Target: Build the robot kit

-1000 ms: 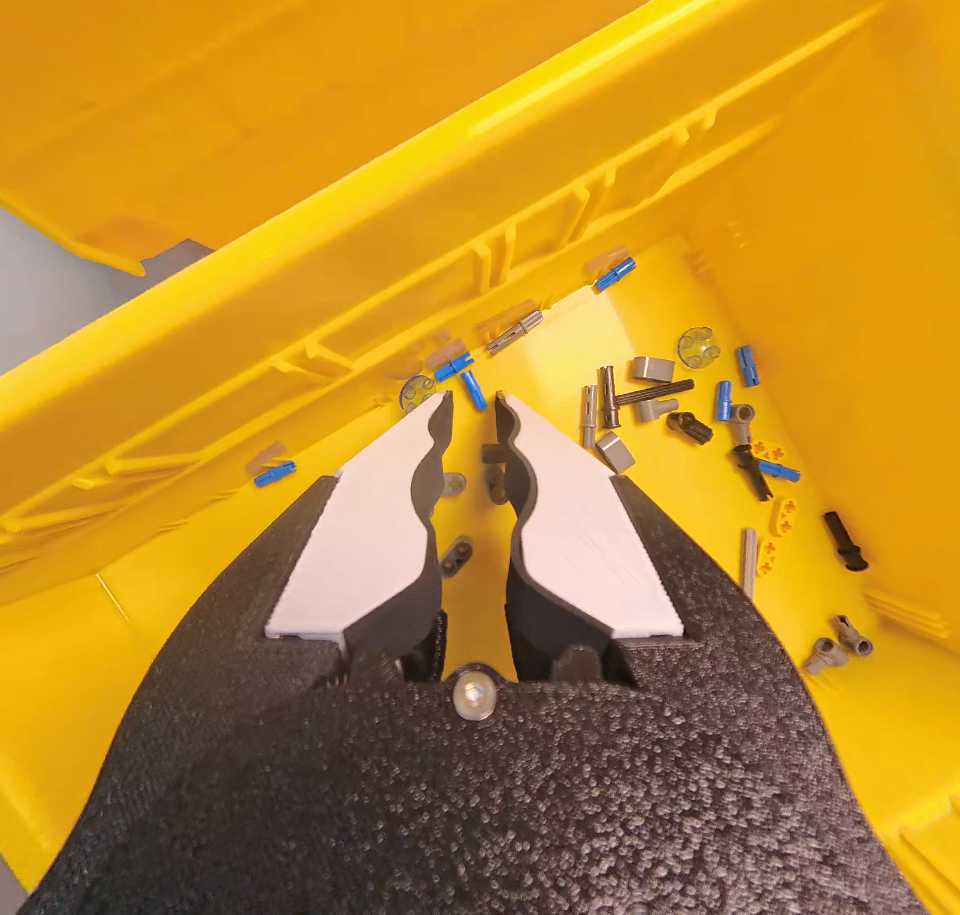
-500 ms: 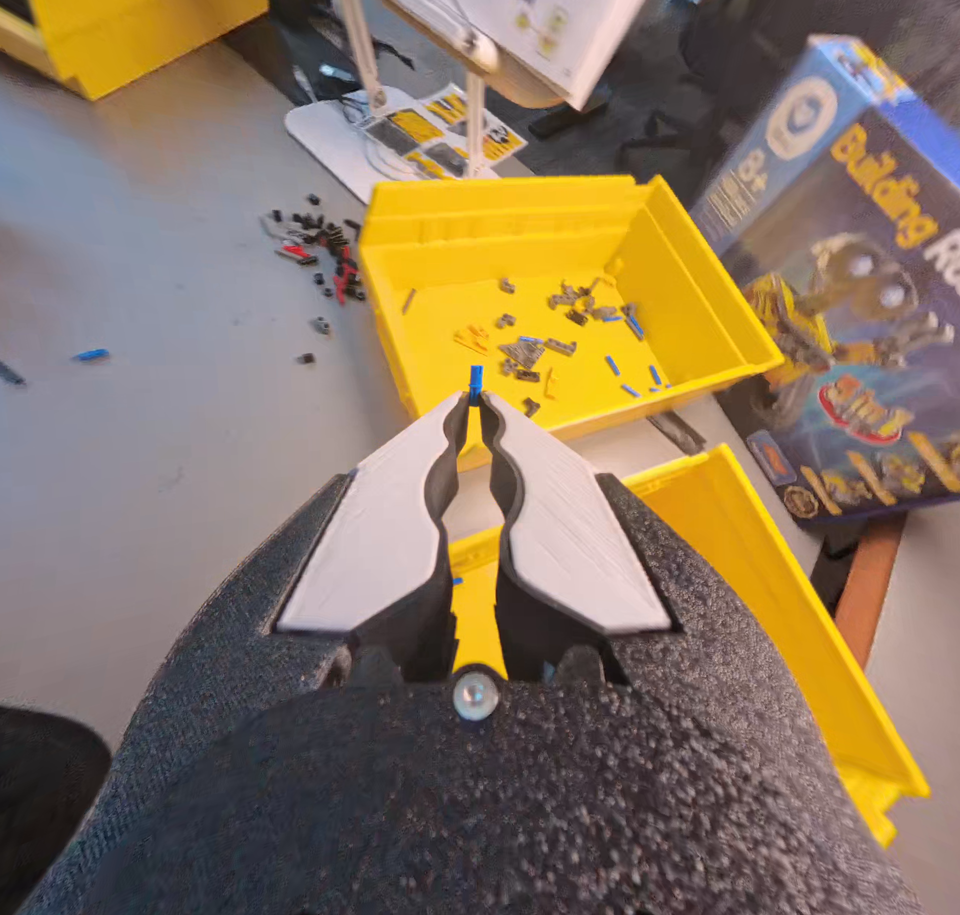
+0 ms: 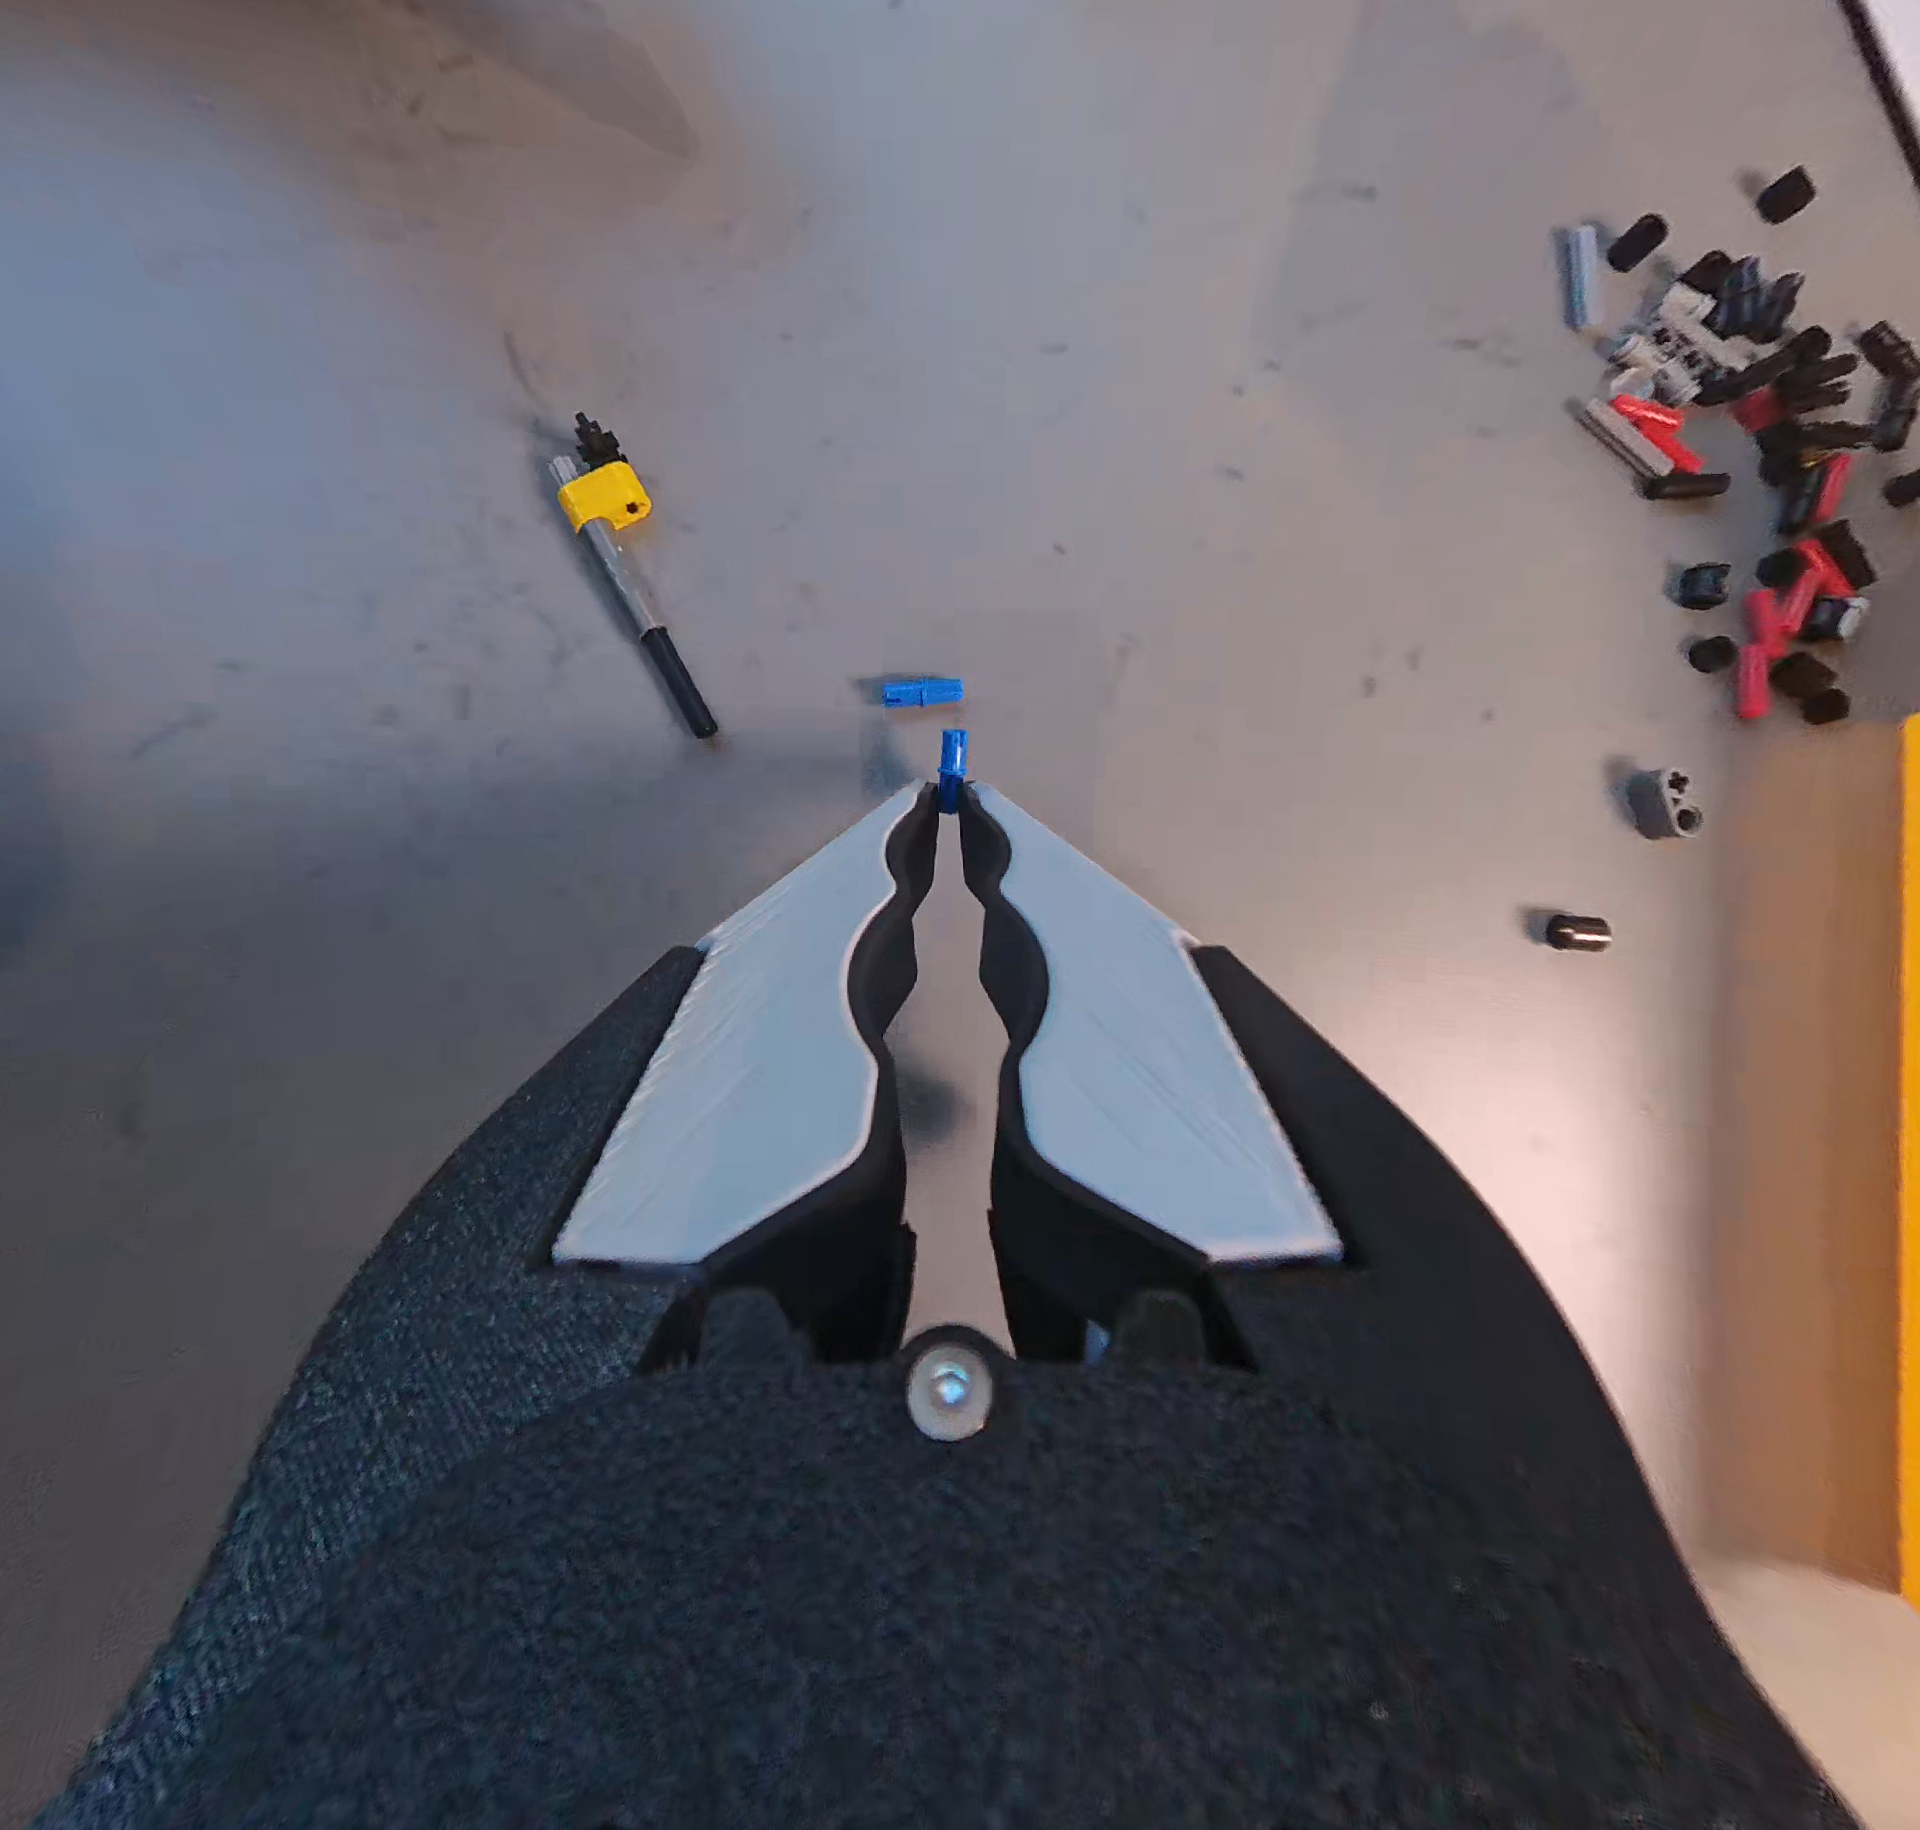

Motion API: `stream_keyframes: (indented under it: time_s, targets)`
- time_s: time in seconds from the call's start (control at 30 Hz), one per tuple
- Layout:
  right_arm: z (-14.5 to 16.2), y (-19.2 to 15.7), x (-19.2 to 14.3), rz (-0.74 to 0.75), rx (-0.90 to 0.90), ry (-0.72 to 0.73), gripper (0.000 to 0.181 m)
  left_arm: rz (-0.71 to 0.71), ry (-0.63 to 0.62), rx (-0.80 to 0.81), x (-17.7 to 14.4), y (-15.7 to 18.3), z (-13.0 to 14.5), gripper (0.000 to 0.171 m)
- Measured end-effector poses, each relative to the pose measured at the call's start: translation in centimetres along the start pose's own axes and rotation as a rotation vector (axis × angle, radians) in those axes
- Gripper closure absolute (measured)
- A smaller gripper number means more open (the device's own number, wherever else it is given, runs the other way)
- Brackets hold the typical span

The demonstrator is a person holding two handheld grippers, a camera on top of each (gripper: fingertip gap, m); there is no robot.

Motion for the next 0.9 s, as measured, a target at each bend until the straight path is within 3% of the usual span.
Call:
stream_keyframes:
  time_s: [0.6,0.9]
  targets:
    - [0.23,0.18,0.59,-0.068,-0.033,-0.038,0.177,0.004,-0.003,0.009,0.12,0.06,0.20,0.112]
    - [0.32,0.44,0.80,-0.070,0.008,0.017,0.174,0.008,-0.008,0.016,0.22,0.16,0.31,0.113]
Point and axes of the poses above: each gripper's, where its closed fingertips meet, x out along the fingers, z out of its underside, y = z × x across the jaws, the point moved 6 cm from there along -x, back along the fingers, and after that the axes turned 12 degrees about -x, right-handed, at the moved point
